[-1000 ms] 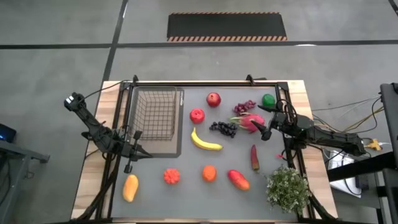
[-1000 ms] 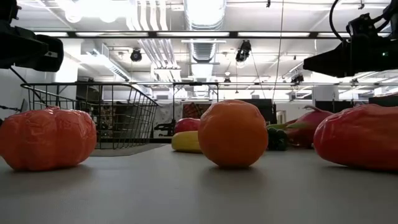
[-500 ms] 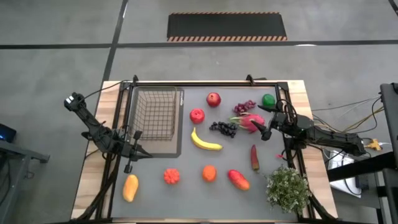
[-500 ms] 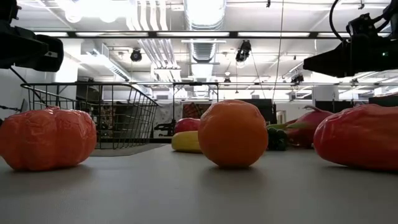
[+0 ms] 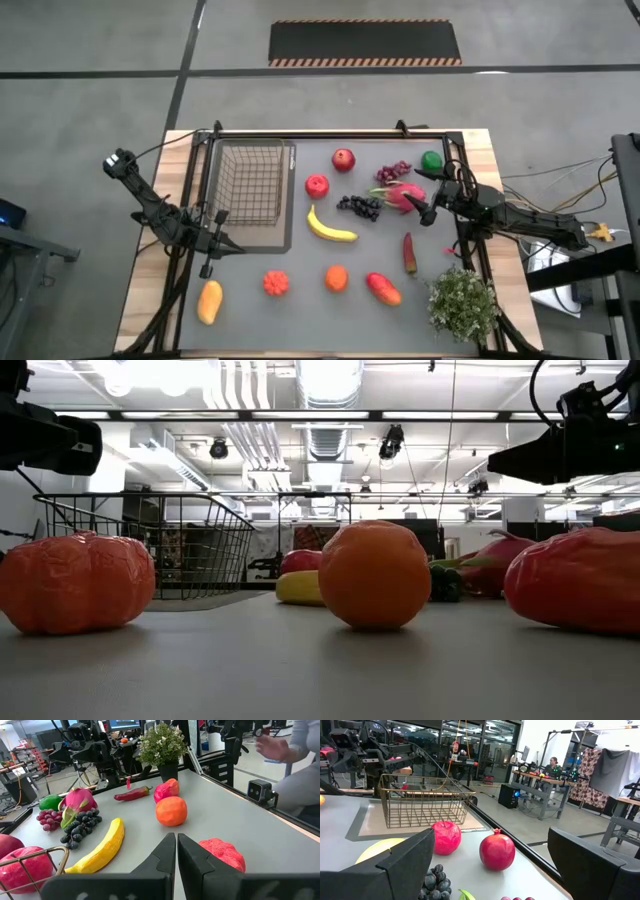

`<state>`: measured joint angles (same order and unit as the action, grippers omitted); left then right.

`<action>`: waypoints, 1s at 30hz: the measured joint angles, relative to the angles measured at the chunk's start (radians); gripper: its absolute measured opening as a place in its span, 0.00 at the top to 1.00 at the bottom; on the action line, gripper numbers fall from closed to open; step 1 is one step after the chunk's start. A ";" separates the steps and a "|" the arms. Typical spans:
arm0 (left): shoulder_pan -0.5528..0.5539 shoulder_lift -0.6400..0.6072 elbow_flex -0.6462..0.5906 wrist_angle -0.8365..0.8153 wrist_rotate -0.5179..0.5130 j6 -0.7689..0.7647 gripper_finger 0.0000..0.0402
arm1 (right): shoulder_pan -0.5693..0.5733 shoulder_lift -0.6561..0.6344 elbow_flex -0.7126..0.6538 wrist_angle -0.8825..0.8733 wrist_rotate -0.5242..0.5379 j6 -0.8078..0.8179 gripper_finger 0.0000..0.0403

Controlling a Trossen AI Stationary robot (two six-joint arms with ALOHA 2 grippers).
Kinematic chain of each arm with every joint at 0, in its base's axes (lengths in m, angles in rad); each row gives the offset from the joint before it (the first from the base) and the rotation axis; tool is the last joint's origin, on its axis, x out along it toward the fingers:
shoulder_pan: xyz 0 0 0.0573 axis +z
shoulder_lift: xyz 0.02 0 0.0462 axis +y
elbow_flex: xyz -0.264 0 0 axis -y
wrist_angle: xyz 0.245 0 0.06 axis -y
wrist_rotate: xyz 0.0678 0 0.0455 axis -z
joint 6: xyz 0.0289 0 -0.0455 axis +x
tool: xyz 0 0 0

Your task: Build produce basket

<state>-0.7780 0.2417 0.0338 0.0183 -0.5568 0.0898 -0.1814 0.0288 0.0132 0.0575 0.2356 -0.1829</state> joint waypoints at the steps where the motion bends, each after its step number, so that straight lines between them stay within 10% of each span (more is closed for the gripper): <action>1: 0.000 0.000 0.000 0.000 0.000 0.000 1.00 | 0.000 0.000 0.000 0.000 0.000 0.000 0.09; 9: 0.000 0.001 -0.002 0.057 0.001 0.216 1.00 | 0.000 0.000 0.000 0.001 0.000 -0.026 0.09; 17: 0.000 0.010 -0.001 0.600 0.020 0.047 1.00 | 0.002 0.000 0.000 0.035 0.012 0.569 0.09; 30: 0.000 0.006 0.000 0.961 0.020 0.048 1.00 | 0.002 0.000 0.000 0.029 0.019 0.577 0.09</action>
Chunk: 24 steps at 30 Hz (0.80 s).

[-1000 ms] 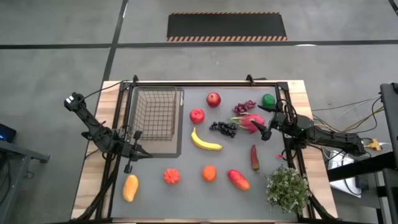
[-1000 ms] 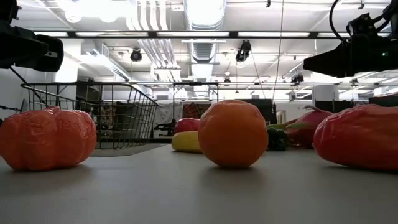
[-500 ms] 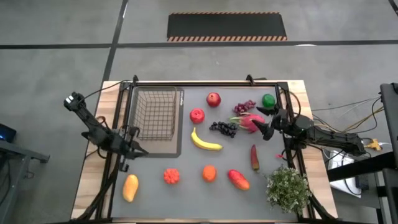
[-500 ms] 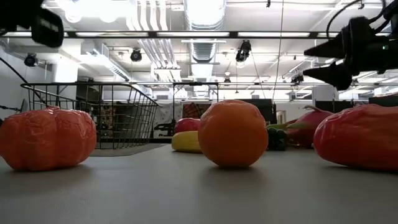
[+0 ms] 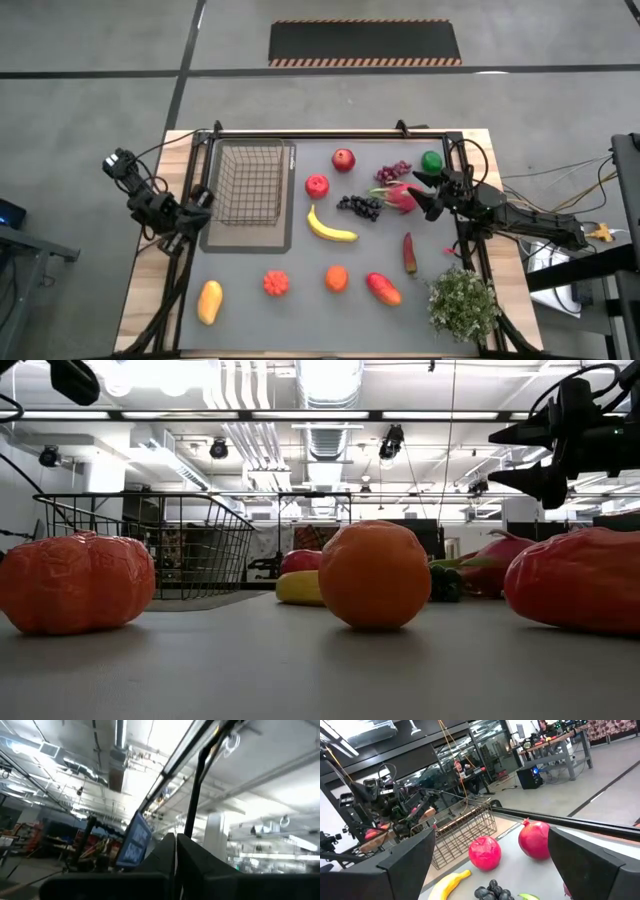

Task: Build produce basket
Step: Put the purple grapes into the gold wire basket

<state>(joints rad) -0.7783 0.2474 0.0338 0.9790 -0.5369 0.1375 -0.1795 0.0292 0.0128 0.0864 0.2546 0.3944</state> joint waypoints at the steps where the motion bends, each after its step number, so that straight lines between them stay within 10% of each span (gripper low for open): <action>1: 0.000 0.000 0.000 0.010 0.000 0.000 1.00 | 0.000 0.000 0.000 0.000 0.000 -0.001 0.09; 11: 0.000 0.000 0.000 0.027 -0.024 0.064 1.00 | 0.000 0.000 0.000 0.000 0.000 -0.002 0.09; 24: 0.000 0.003 0.000 0.045 -0.173 0.518 1.00 | 0.000 0.000 0.000 -0.003 0.000 -0.002 0.09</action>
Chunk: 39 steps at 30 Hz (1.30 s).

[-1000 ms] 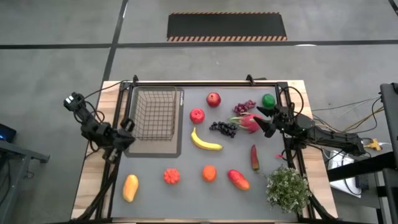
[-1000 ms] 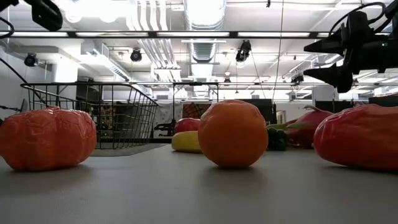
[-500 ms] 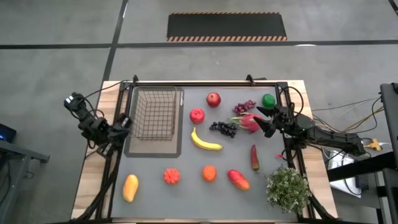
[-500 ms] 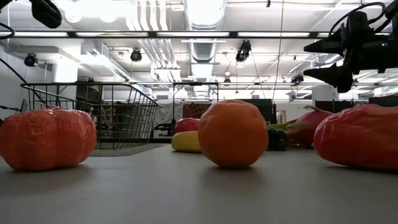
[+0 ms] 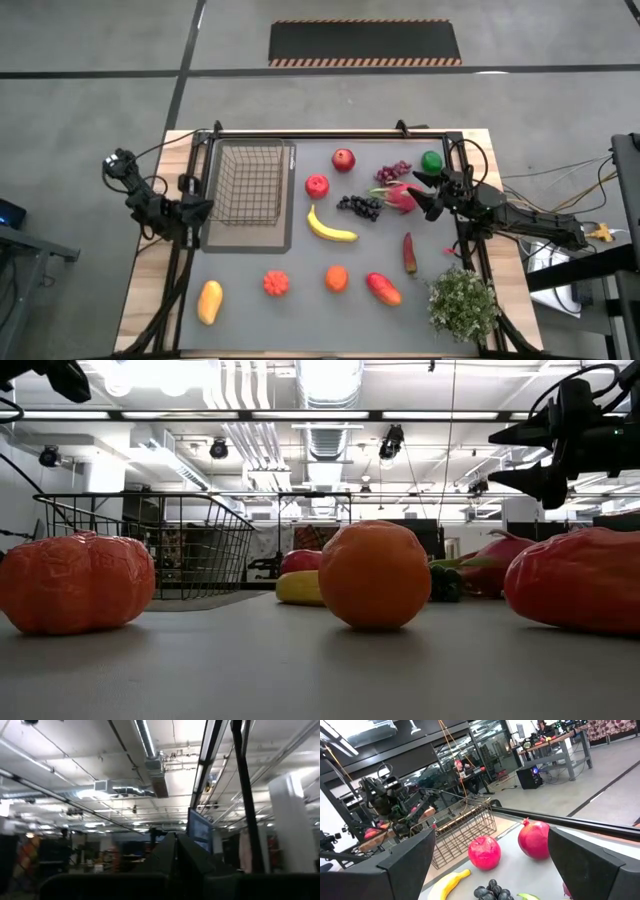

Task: Build produce basket
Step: Put the purple grapes into the gold wire basket

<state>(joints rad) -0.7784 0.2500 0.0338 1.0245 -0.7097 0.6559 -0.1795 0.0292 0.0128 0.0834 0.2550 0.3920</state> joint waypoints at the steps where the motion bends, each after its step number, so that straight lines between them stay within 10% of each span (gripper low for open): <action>1: 0.000 0.000 0.000 0.004 0.000 0.028 1.00 | 0.000 0.000 0.000 0.000 0.000 0.000 0.09; 12: 0.000 -0.002 0.000 0.023 -0.004 0.426 1.00 | 0.000 0.020 0.000 0.105 0.036 0.006 0.10; 29: 0.000 -0.002 0.000 0.024 -0.003 0.433 1.00 | 0.000 0.328 0.001 0.470 -0.025 -0.183 0.18; 39: 0.000 -0.002 0.000 0.024 -0.003 0.434 1.00 | 0.000 0.518 0.158 0.385 -0.024 -0.236 0.18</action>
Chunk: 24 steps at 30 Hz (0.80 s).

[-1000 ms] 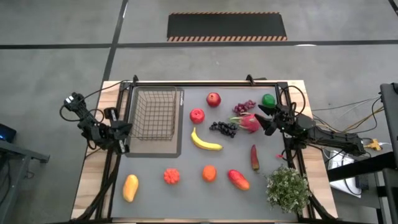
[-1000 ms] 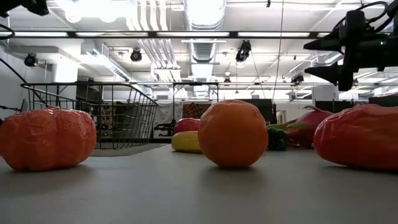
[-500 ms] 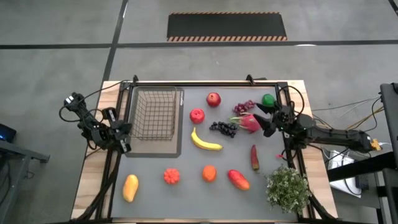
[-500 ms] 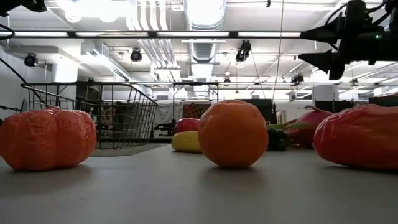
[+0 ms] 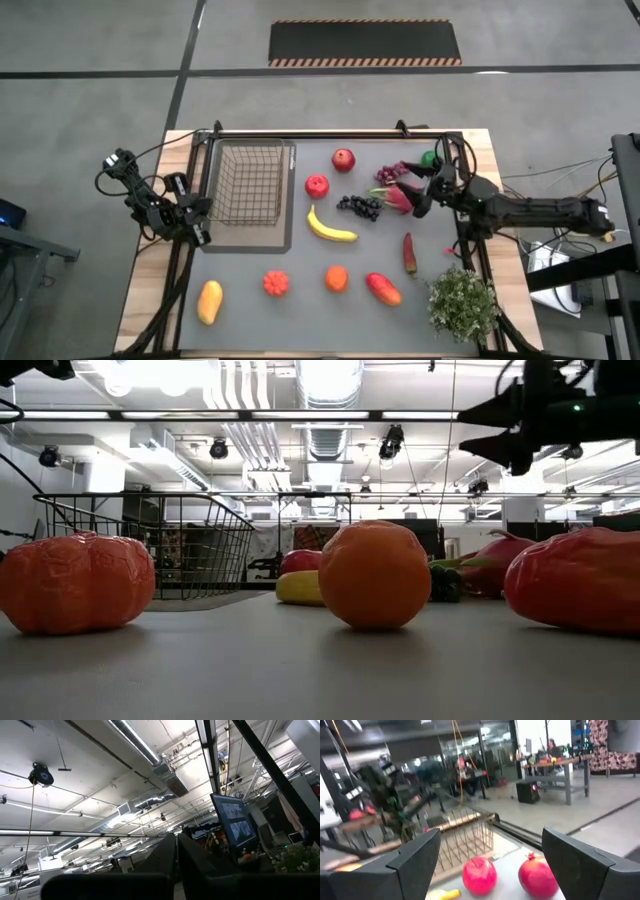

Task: Build produce basket
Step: Put the purple grapes into the gold wire basket

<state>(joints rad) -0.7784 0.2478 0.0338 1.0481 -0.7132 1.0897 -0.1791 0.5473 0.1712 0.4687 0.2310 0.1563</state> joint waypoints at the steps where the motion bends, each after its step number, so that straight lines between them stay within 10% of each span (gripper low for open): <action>1: 0.000 0.000 0.000 0.000 0.000 0.000 1.00 | 0.000 0.018 0.027 -0.031 0.000 -0.004 0.18; 24: 0.000 0.000 0.011 0.013 -0.052 0.000 1.00 | 0.029 0.482 0.508 -0.792 -0.060 0.063 0.18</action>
<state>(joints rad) -0.7780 0.2474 0.0446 1.0613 -0.7647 1.0901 -0.1502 1.0289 0.6792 -0.3230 0.1715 0.2194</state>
